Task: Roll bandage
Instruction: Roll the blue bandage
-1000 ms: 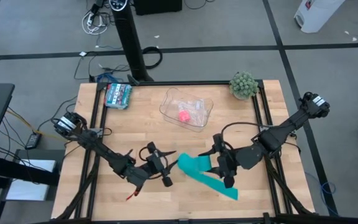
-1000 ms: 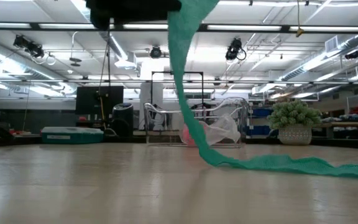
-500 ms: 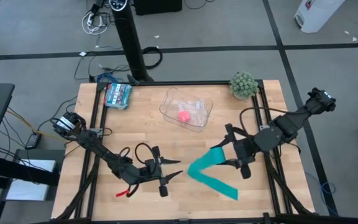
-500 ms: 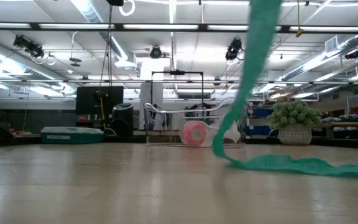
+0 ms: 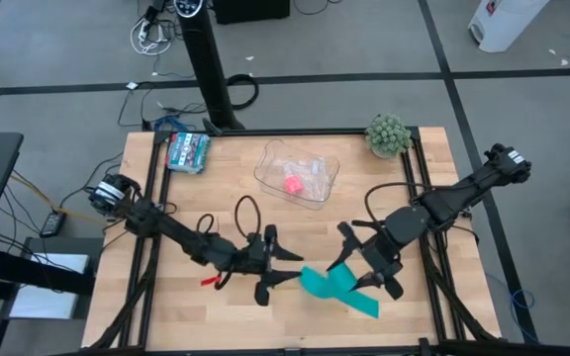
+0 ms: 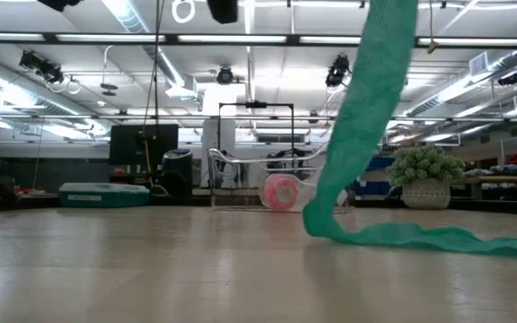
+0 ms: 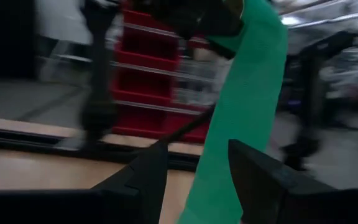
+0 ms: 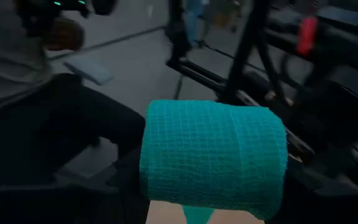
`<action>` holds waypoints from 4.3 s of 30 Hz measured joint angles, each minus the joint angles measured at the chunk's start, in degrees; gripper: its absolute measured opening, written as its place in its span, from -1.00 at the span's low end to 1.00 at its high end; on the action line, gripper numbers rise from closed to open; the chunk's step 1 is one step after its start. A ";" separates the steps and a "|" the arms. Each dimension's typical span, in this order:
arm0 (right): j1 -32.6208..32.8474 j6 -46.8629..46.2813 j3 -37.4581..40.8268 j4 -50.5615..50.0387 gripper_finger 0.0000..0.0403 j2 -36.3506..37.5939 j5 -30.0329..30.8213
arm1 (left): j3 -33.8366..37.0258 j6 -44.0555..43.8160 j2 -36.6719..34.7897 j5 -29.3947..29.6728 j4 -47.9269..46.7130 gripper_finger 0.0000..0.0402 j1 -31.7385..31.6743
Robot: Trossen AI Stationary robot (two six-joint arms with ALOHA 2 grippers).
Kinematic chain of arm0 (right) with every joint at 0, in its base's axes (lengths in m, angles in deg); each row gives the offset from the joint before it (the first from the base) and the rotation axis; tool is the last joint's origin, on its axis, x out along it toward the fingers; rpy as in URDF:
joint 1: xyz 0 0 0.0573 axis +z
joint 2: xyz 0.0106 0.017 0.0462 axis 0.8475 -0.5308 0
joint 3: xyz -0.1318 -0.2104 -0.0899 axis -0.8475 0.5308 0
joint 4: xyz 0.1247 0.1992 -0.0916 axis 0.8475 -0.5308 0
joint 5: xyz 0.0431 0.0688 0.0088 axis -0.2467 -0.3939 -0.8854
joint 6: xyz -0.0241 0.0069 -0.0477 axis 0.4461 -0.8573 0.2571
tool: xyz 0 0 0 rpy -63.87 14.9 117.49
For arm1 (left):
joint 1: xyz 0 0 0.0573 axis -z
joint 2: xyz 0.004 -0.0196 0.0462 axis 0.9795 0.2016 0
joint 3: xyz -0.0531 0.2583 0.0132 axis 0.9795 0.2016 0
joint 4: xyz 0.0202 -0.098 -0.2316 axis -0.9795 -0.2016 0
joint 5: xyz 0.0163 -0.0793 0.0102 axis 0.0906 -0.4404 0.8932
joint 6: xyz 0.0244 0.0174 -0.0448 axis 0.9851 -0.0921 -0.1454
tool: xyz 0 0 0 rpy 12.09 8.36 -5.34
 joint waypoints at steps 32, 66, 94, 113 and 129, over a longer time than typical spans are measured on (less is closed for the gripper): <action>-7.83 -4.38 14.37 20.54 0.13 -2.89 13.50 | -0.04 12.82 -8.94 23.04 -16.35 -0.12 5.25; -7.14 -3.31 15.38 37.50 0.15 -14.93 41.97 | -3.23 29.26 -7.33 41.23 -25.14 0.14 5.36; -5.24 -3.49 9.92 37.71 0.15 -20.72 49.48 | -14.23 38.36 -4.26 51.17 -45.19 0.10 7.28; -5.45 -5.12 10.04 38.03 0.15 -20.69 47.28 | -16.61 52.65 -2.31 52.17 -49.57 0.01 7.26; -5.83 -9.37 10.08 37.76 0.15 -20.74 47.01 | -16.55 65.21 3.43 61.68 -36.48 -0.53 7.24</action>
